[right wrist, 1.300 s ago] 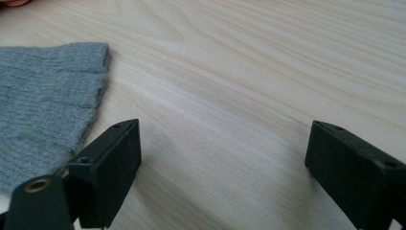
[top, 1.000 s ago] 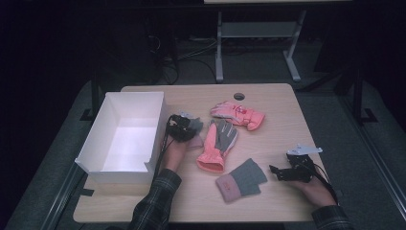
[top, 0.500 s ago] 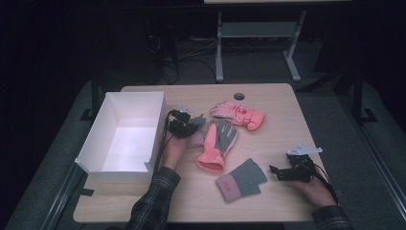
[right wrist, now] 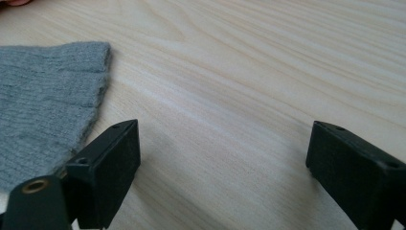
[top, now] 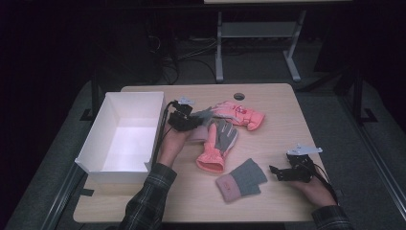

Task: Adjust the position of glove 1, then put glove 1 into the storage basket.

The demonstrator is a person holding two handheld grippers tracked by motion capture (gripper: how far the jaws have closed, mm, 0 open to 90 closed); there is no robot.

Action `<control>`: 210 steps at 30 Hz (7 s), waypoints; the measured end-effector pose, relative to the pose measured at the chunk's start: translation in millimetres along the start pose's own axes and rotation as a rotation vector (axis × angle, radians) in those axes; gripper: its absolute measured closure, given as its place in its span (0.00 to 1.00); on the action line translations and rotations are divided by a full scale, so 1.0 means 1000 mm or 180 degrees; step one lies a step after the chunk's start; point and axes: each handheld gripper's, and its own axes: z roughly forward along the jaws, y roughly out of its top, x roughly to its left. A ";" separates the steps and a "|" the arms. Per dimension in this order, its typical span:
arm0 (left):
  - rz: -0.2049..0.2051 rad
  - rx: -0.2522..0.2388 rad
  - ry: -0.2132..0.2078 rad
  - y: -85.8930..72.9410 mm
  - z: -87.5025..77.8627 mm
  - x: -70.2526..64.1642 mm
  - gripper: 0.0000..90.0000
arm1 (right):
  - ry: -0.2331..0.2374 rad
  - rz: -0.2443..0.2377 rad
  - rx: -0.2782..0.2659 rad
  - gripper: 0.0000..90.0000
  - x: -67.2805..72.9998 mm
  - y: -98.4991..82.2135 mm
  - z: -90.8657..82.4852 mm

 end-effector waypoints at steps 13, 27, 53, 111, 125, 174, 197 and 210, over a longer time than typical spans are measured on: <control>0.0385 0.0025 -0.0636 0.004 -0.014 -0.021 0.87 | 0.0008 0.0004 0.0006 0.11 0.000 0.000 0.000; 0.0807 0.0017 -0.1289 -0.011 -0.016 -0.060 0.87 | 0.0011 -0.0002 0.0007 0.11 0.000 0.000 0.000; 0.1576 0.0446 -0.1958 -0.046 0.038 -0.143 0.85 | 0.0023 -0.0023 0.0011 0.10 0.000 0.000 0.000; 0.1557 0.0785 -0.1996 -0.075 0.035 -0.126 0.97 | 0.0025 -0.0027 0.0012 0.10 0.000 0.000 0.000; 0.1583 0.0816 -0.1977 -0.094 0.003 -0.118 0.94 | 0.0025 -0.0026 0.0013 0.10 0.000 0.000 0.000; 0.1098 0.0969 -0.1943 -0.098 0.029 -0.129 0.75 | 0.0024 -0.0028 0.0013 0.10 0.000 0.000 0.000; 0.0966 0.0647 -0.1851 -0.068 -0.005 -0.110 0.75 | 0.0025 -0.0029 0.0016 0.10 0.000 0.000 0.000; 0.0743 0.0413 -0.1546 -0.037 -0.045 -0.082 0.75 | 0.0028 -0.0026 0.0018 0.09 0.000 0.000 0.001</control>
